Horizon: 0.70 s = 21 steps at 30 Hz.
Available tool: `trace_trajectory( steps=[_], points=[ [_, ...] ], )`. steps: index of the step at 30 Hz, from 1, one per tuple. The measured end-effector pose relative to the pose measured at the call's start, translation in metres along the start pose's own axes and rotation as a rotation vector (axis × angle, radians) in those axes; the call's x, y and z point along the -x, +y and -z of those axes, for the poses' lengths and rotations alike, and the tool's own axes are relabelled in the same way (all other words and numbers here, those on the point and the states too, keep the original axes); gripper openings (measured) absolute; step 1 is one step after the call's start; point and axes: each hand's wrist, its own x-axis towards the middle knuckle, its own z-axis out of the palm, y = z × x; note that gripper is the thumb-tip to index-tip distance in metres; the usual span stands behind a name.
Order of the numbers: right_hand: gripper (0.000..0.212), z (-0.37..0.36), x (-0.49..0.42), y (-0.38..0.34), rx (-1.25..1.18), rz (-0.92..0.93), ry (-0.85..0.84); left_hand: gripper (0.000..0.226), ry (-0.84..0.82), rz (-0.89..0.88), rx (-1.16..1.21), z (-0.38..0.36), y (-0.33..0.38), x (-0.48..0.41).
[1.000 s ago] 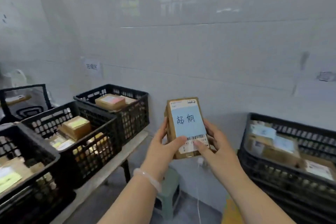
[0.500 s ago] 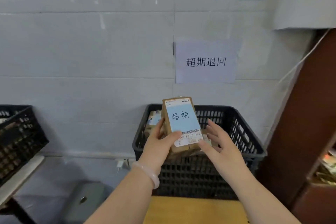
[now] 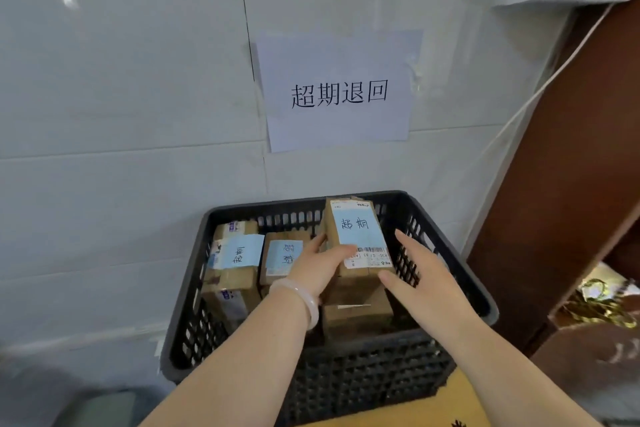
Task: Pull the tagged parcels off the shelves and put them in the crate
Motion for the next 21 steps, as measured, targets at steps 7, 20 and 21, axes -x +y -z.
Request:
trace_trajectory(
  steps=[7, 20, 21],
  points=[
    [0.071, -0.016, -0.05, 0.029, 0.111, -0.039, -0.062, 0.087, 0.061, 0.131, -0.131, -0.014, -0.014, -0.063],
    [0.068, -0.039, -0.111, 0.074, 0.038, -0.031, -0.197, 0.071, 0.294, -0.085, -0.654, -0.019, -0.033, -0.08],
    [0.067, -0.039, -0.111, 0.075, 0.022, -0.034, -0.19, 0.076, 0.27, -0.094, -0.767, -0.017, -0.031, -0.077]
  ],
)
